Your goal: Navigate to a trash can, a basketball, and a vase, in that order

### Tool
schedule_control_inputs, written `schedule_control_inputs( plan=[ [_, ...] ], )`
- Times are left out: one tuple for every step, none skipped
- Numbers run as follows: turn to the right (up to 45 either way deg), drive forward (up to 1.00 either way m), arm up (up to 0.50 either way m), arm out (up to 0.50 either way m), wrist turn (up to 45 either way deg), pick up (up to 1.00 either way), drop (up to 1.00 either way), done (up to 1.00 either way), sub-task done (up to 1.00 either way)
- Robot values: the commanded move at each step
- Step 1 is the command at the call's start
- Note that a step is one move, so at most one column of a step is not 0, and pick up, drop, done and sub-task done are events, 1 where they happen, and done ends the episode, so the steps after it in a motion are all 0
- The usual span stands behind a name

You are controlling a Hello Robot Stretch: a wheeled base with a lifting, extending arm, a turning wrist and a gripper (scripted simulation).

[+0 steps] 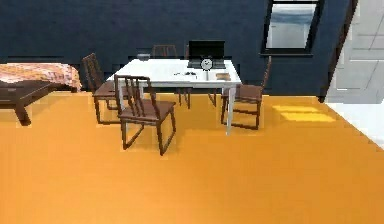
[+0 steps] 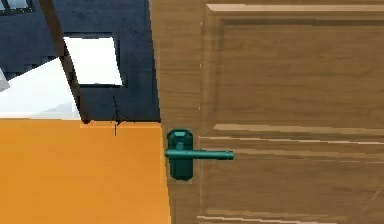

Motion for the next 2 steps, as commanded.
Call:
schedule_control_inputs(
  plan=[
    [12.0, 0.00, 0.00, 0.00, 0.0, 0.00, 0.00, 0.00, 0.00],
    [3.0, 0.00, 0.00, 0.00, 0.0, 0.00, 0.00, 0.00, 0.00]
  ],
)
